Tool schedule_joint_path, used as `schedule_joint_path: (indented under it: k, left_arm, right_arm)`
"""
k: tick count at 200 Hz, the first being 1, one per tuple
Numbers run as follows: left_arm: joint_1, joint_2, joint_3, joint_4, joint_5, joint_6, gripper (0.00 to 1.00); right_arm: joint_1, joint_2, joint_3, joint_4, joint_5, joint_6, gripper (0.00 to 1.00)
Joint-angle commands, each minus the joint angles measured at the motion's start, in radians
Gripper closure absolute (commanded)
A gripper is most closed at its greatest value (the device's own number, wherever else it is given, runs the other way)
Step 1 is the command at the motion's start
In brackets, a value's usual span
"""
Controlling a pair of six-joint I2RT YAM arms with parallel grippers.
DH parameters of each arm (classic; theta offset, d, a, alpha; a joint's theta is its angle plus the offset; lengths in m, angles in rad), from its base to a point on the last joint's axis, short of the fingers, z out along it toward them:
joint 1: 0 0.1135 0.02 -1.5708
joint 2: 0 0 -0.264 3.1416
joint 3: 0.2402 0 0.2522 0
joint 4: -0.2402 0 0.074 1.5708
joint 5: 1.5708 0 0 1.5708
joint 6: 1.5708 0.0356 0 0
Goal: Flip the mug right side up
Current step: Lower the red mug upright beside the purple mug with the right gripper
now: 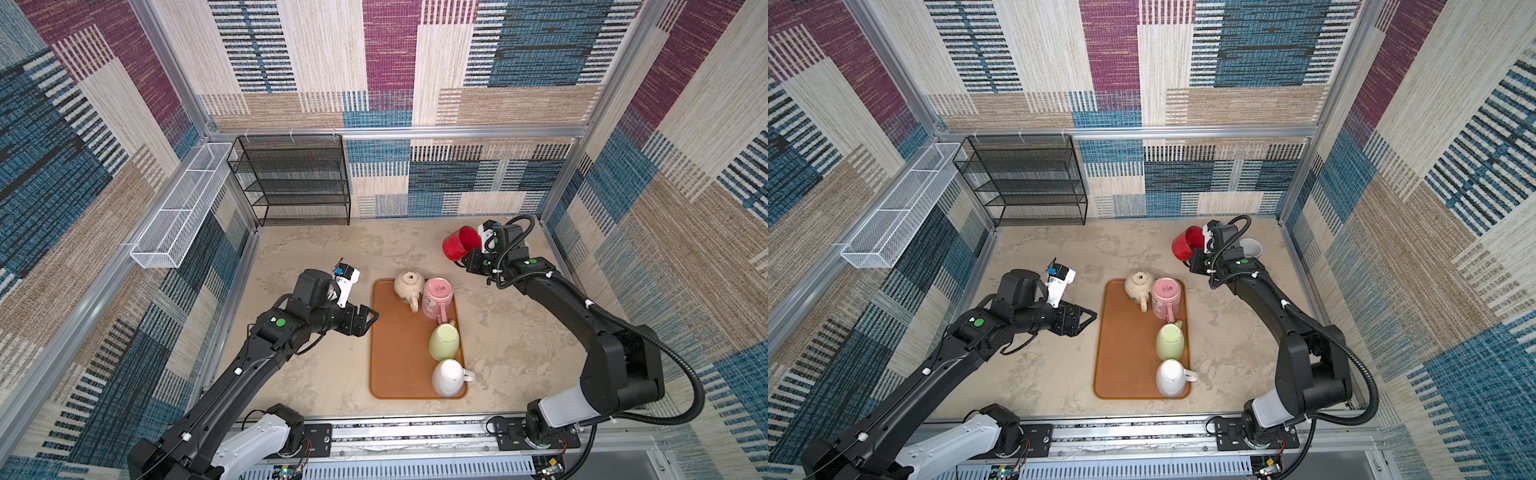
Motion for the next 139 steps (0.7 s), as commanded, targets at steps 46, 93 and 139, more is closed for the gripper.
schedule_joint_path:
  k: [46, 93, 139]
  left_arm:
    - [0.000, -0.002, -0.008, -0.015, -0.015, 0.047, 0.15]
    - [0.000, 0.014, -0.010, -0.019, -0.011, 0.045, 0.15]
    - [0.000, 0.026, -0.007, -0.021, -0.014, 0.047, 0.15]
  right_arm:
    - [0.001, 0.099, 0.067, -0.002, 0.112, -0.064, 1.00]
    - [0.001, 0.160, 0.081, -0.003, 0.170, -0.086, 1.00]
    - [0.001, 0.194, 0.093, -0.010, 0.221, -0.105, 1.00]
